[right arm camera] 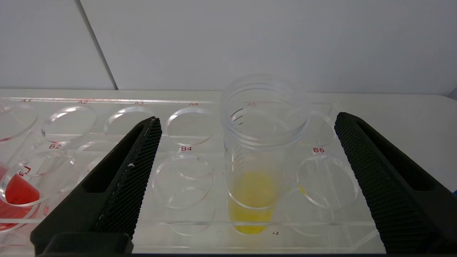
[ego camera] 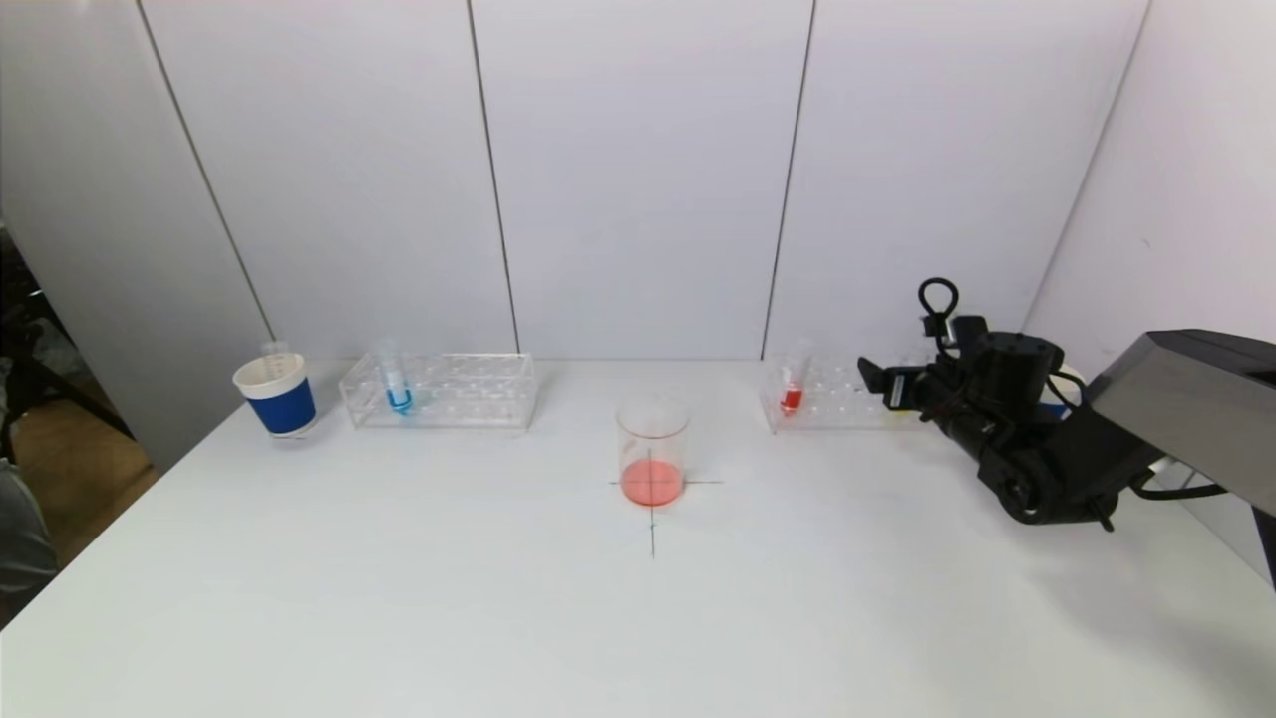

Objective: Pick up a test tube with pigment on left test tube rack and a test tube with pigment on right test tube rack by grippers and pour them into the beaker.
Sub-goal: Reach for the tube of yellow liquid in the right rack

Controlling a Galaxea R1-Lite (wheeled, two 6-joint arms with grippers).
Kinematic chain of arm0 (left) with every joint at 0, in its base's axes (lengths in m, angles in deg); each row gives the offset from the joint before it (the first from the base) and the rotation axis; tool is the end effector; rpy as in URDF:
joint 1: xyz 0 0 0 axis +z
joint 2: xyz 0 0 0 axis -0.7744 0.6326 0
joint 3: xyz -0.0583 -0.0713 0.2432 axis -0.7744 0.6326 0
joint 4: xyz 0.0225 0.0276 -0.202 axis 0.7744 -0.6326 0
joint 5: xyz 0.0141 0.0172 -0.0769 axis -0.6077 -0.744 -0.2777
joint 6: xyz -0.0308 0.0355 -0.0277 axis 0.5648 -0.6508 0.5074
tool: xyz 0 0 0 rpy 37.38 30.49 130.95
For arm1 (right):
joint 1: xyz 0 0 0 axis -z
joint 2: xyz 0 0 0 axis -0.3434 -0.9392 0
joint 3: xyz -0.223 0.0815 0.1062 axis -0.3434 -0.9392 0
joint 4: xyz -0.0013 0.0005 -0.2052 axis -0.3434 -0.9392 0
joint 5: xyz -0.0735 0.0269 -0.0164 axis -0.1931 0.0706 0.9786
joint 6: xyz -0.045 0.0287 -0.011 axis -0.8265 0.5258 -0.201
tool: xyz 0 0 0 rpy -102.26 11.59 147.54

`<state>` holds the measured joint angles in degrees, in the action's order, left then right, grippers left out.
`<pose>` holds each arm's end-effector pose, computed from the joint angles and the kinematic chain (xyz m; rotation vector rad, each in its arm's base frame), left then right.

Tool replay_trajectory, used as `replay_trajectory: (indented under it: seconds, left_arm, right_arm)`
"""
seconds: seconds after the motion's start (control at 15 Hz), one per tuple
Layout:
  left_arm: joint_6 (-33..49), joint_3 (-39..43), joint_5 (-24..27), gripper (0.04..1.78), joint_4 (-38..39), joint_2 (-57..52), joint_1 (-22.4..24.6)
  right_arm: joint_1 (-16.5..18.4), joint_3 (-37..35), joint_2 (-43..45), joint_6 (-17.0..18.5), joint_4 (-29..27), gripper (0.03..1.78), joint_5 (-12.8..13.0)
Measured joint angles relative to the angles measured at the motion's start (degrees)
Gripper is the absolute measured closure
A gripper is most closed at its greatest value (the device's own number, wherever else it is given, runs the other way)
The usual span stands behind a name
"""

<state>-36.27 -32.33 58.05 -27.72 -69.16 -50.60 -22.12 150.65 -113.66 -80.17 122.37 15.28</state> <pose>0.0654 0.0003 0.0753 0.0428 0.0018 0.0038 0.4475 0.0130 -0.0104 -0.0053 0.1530 -0.0198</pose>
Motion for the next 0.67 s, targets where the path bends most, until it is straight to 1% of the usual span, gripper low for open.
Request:
replay_trajectory:
  seconds: [0.67]
  left_arm:
    - [0.0, 0.0, 0.0, 0.06, 0.0, 0.0, 0.0]
  right_arm:
    - [0.1, 0.6, -0.3, 0.0, -0.1, 0.05, 0.4]
